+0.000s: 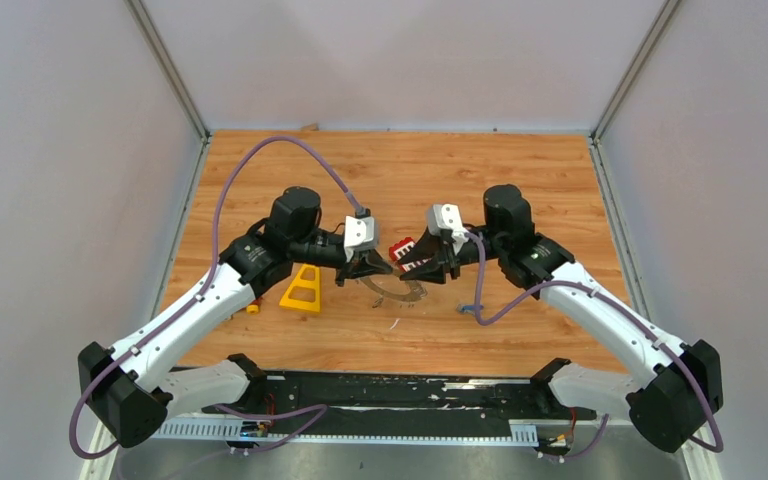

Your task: Put the keys on the keyring

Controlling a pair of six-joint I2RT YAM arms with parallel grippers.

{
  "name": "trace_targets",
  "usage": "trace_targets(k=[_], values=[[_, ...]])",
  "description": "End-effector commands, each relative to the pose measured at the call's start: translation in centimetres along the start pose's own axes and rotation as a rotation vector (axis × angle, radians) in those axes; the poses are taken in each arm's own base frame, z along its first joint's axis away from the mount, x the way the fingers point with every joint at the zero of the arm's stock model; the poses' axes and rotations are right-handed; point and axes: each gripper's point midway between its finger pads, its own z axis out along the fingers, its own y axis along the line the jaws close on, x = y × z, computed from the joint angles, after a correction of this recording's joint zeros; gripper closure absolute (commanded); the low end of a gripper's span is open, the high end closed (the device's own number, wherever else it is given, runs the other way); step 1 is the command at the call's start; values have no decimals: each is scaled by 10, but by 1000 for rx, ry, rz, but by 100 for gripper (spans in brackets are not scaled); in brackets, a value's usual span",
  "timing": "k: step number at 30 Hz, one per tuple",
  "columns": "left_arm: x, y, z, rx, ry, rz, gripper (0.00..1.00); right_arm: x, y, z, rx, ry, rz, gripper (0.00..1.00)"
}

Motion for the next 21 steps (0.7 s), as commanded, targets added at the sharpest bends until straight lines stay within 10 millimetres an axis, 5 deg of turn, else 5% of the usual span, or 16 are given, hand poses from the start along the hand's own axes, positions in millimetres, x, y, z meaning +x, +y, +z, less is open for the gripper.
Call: trace_targets(k=[1,21], values=[[-23,-8,-4,46,-44,86,100,-28,-2,-7,19,-12,-121,68],[-23,-25,1,137,-49,136,100,-10,14,8,-64,18,-124,79]])
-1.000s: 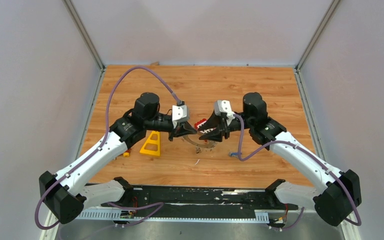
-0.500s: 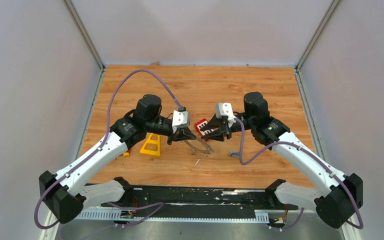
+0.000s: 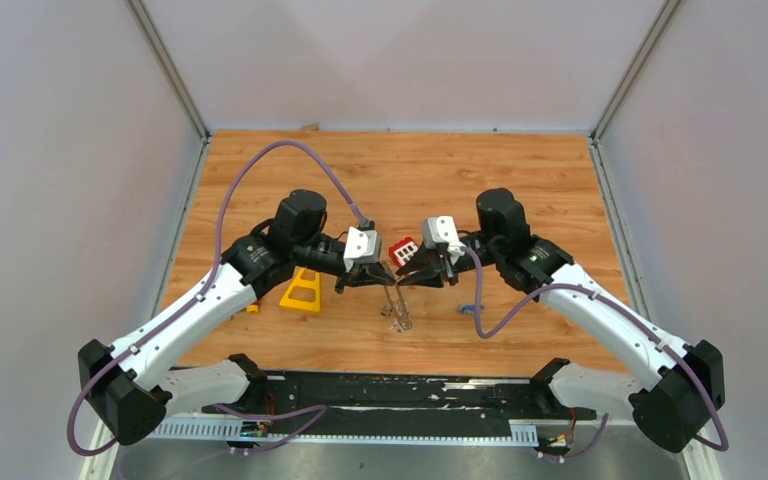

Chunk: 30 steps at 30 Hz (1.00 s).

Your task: Put the keys on the keyring

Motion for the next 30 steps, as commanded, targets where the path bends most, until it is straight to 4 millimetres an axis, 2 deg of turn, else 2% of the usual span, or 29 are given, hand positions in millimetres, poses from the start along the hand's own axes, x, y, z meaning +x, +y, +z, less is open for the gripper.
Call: trace_targets(k=[1,9,13,15,16,17,21,24,30], values=[[-25,-2,-3,24,-54,87,100,-11,0,4,-22,-15,-57,81],[-21,-2,-2,25,-45,95,100,-8,0,5,-20,-8,-53,100],[-22,4,-4,-16,-43,104,100,-8,-1,4,4,-13,-53,100],[-23,11,-7,-59,-38,120,93,-10,-4,2,28,-13,-42,100],[-24,14,-9,-79,-41,130,83,-13,-6,1,39,-16,-28,100],[-25,16,-11,-100,-47,138,77,-15,-9,-1,54,-20,-13,100],[-32,27,-21,-197,-89,191,62,-26,-14,-5,86,-60,44,100],[-33,33,-24,-232,-100,189,59,-31,-19,-7,107,-83,89,100],[-31,34,-19,-228,-134,176,59,-38,-30,-13,157,-133,148,100]])
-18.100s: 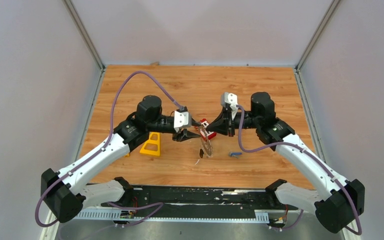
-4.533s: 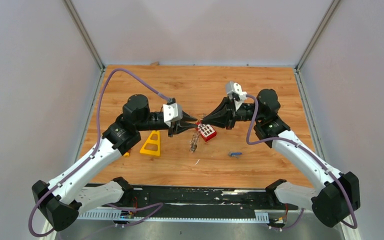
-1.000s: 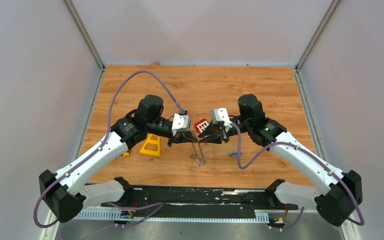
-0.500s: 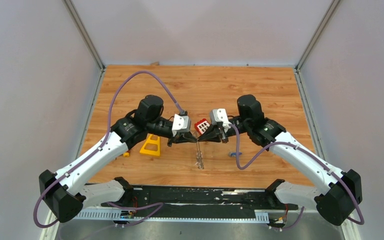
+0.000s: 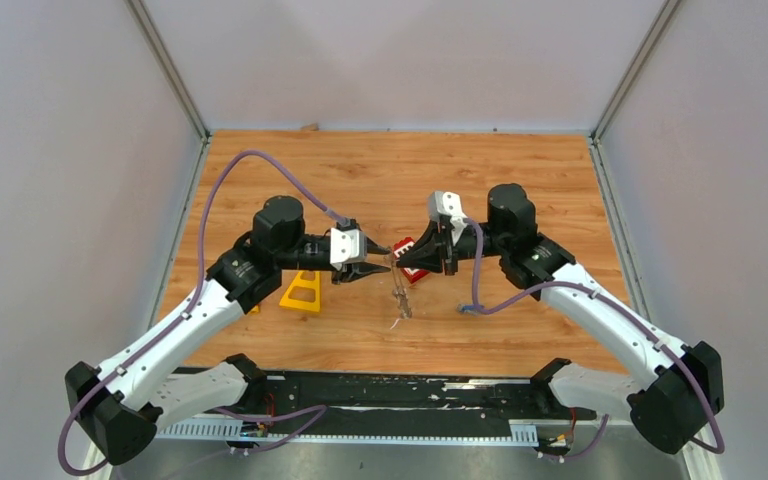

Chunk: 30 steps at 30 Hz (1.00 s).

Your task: Put the keys on the keyring

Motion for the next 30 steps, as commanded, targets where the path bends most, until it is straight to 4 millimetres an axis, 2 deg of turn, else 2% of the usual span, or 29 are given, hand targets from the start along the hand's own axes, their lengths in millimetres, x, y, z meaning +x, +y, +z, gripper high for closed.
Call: trace_targets(k=[1,13,25,30], values=[[-8,10,3,-43,-54,-3,59,-29,-6,-6,44,-97,1,100],[-10,20,12,-89,-127,-89,66,-32,-16,-6,62,-165,128,100],[-10,23,15,-103,-149,-127,96,-28,-19,-6,70,-169,127,100],[-13,26,14,-112,-151,-131,100,-19,-23,-6,93,-144,97,100]])
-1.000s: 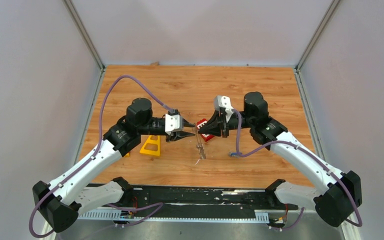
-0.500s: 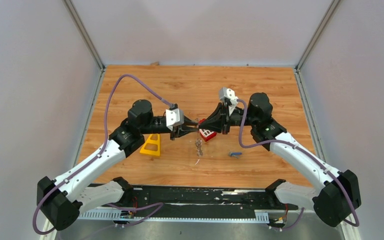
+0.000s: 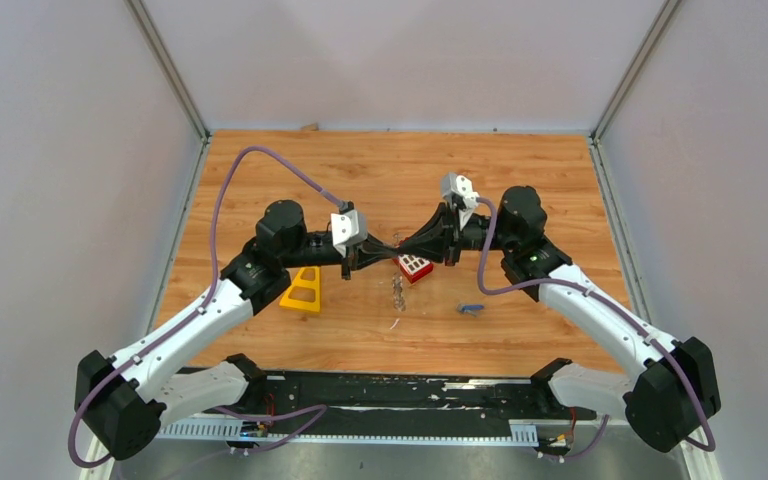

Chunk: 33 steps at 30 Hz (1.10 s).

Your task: Put the keys on the keyring

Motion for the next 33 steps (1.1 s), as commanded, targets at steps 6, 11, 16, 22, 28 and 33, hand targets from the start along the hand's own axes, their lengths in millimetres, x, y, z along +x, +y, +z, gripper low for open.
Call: trace_targets(k=[6,11,16,22,28,33], values=[[-18,12,2,-48,-44,30,95,5,-9,0,41,12,-58,100],[-17,16,3,-63,-37,25,99,10,-9,2,41,35,-95,100],[-14,18,3,-72,-23,18,100,13,-7,2,31,48,-111,99],[0,6,-3,-5,40,104,100,9,1,-4,5,71,-190,87],[13,-4,-12,46,97,208,100,13,14,-11,-54,104,-265,72],[28,-11,-18,82,169,344,100,13,19,-14,-72,119,-297,62]])
